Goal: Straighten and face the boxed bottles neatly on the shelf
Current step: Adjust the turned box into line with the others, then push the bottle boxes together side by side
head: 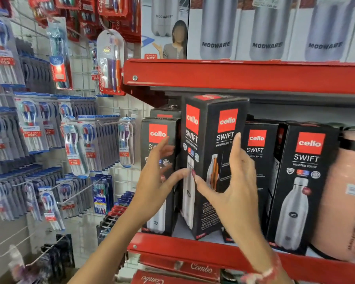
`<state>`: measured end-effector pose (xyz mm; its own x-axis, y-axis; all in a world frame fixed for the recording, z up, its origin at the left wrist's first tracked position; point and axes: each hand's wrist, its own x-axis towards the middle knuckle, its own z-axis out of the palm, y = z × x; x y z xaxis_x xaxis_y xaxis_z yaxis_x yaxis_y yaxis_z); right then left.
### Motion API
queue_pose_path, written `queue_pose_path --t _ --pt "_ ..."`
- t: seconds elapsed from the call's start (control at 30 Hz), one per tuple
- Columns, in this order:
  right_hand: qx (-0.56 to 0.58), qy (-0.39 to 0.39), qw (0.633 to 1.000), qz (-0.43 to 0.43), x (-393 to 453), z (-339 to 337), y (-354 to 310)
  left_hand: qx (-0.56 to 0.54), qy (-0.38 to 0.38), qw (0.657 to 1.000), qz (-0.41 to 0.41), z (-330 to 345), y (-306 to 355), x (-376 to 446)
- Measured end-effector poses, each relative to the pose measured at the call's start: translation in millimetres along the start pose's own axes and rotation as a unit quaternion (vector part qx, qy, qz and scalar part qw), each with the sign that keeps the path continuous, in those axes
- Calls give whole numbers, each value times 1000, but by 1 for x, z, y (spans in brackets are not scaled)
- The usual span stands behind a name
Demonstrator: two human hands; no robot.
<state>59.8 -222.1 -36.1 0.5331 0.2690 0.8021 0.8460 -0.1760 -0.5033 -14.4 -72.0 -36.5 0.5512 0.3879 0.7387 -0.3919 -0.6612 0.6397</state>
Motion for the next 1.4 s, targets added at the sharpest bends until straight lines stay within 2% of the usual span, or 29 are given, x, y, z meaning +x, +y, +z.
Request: queue_pose_path --t 0.07,0.13,0.23,0.33,0.53,0.73,0.77,0.83,0.9,0.93,1.0,1.1,1.2,1.3,1.33,1.4 --pt "81 -53 995 1 4 -19 0 -16 -77 997 -17 -2 8 1" --pt "173 -111 979 10 8 -31 7 -79 -146 985 -35 -2 13 1" --pt "237 -201 950 30 17 -34 22 -98 -128 986 -38 3 14 -1" --pt "210 -257 943 15 33 -29 29 -54 -68 996 -32 18 4 -2" --pt "75 -197 977 46 45 -1 50 31 -8 998 -48 53 -16 5" --pt "-9 -158 986 48 35 17 61 96 0 991 -91 65 -27 2" --pt "-24 -132 990 38 34 16 61 110 -2 989 -98 65 -27 3" --pt "-51 -9 999 -6 31 9 56 155 -6 982 -109 66 -22 6" --pt "-87 127 988 -30 26 -1 50 224 -12 970 -96 65 -16 9" --pt "-121 162 979 -14 24 -5 49 252 -11 964 -84 63 -12 9" --pt "-186 148 969 65 20 -5 54 276 4 959 -57 60 -5 8" --pt "-207 46 964 158 14 -1 59 299 42 953 -8 59 0 6" --pt "-164 31 975 148 14 -9 59 316 75 944 63 61 2 2" --pt "-133 35 987 86 14 -27 56 262 98 951 130 63 10 1" --pt "-116 29 991 63 15 -36 54 226 87 961 135 64 14 1" --pt "-65 -1 997 40 17 -58 49 134 31 986 95 70 24 2"
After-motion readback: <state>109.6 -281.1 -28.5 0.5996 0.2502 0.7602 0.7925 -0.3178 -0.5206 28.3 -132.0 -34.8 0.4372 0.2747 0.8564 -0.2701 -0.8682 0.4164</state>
